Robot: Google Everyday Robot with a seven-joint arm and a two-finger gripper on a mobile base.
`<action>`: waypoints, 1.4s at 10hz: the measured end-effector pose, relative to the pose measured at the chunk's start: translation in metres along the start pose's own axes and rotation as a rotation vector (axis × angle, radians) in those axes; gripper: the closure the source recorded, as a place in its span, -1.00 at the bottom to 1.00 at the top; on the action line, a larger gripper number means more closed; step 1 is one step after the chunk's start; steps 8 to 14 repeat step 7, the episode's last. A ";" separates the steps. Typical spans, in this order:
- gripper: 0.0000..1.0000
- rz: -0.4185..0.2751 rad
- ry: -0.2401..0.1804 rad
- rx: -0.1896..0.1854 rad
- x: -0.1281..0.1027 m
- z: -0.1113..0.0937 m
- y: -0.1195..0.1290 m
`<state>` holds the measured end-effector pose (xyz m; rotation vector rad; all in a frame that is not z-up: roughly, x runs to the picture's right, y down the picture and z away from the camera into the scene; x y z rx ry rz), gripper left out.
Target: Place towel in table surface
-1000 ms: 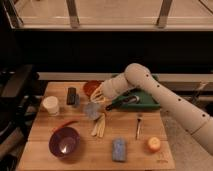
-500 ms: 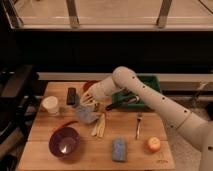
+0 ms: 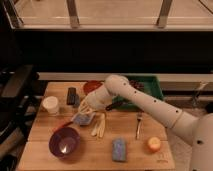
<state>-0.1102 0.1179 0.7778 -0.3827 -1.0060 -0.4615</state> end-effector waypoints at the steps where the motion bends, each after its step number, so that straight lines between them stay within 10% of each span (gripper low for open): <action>1: -0.18 0.007 0.020 -0.004 0.007 0.003 0.007; 14: -0.25 0.026 0.074 0.010 0.018 -0.008 0.025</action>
